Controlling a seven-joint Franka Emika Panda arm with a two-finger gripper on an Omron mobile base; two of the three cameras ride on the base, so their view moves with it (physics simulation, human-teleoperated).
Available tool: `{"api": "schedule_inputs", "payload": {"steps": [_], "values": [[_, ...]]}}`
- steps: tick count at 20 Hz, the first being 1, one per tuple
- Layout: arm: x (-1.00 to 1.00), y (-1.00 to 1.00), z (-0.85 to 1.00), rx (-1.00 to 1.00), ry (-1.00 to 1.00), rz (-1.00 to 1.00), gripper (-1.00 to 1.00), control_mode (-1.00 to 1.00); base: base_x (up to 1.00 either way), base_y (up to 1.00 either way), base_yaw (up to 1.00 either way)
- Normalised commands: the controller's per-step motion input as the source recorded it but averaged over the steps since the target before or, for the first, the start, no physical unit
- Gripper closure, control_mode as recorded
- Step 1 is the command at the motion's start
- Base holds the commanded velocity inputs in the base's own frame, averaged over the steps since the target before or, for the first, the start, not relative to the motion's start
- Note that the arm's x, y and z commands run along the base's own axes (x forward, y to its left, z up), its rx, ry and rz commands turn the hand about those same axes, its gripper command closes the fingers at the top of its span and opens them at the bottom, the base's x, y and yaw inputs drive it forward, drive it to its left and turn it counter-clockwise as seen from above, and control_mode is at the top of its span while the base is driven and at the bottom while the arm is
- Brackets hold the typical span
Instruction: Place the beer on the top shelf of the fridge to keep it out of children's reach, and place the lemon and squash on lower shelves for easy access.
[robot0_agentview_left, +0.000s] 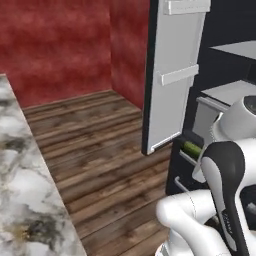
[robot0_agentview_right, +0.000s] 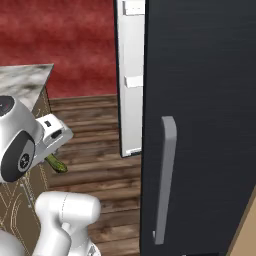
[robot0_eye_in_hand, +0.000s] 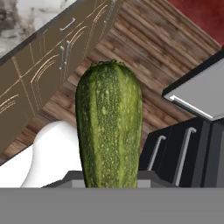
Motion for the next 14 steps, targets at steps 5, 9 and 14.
{"api": "schedule_inputs", "payload": {"steps": [5, 9, 14], "values": [[0.00, 0.00, 0.00, 0.00, 0.00, 0.00, 1.00, 1.00, 0.73, 0.22, -0.49], [0.00, 0.00, 0.00, 0.00, 0.00, 0.00, 1.00, 1.00, 0.59, 0.11, -0.55], [0.00, 0.00, 0.00, 0.00, 0.00, 0.00, 1.00, 1.00, 0.58, 0.48, -0.55]]}}
